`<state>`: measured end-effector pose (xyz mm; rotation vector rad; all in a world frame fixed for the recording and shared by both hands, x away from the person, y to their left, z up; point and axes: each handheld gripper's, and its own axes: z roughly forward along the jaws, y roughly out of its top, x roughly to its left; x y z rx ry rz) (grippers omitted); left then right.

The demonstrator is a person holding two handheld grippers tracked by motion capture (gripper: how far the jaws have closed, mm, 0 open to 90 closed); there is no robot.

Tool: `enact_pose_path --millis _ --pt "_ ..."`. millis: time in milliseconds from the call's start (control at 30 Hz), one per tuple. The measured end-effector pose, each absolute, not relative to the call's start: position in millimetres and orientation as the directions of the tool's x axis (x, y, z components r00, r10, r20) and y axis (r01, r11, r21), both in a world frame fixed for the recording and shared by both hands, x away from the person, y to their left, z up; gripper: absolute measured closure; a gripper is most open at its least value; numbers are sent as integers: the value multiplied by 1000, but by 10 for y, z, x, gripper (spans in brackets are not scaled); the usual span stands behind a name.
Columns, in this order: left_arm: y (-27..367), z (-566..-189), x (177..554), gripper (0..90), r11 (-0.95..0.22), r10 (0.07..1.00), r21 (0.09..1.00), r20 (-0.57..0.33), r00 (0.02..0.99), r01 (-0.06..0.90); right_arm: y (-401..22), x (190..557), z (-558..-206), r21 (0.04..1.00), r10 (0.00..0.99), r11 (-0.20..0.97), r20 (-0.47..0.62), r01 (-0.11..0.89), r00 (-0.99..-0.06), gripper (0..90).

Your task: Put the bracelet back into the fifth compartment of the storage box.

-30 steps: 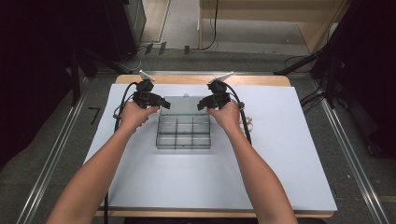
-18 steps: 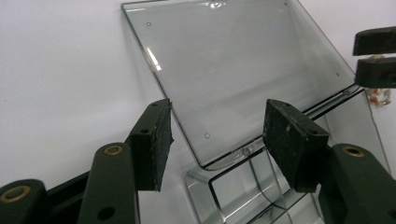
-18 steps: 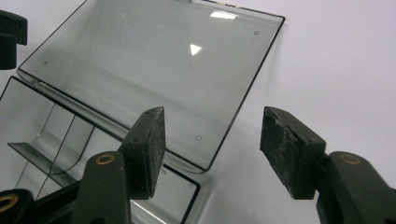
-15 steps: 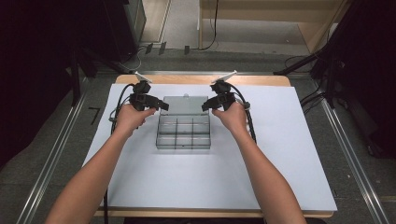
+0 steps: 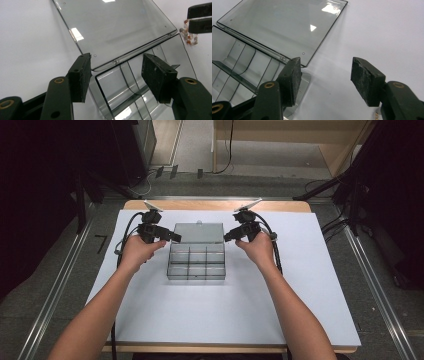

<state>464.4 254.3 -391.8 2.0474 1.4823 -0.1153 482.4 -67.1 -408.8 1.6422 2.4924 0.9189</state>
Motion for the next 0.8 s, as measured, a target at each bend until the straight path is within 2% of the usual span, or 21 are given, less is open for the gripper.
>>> enact_pose_path --millis 467,800 --pt "2546 -3858 4439 412 -217 832 447 -380 403 868 -901 4718 -4108 485 858 285 256 827 -446 425" --pt "2603 -3866 4363 412 -201 823 452 -404 400 869 -1015 4634 -4128 489 861 282 251 825 -443 420"
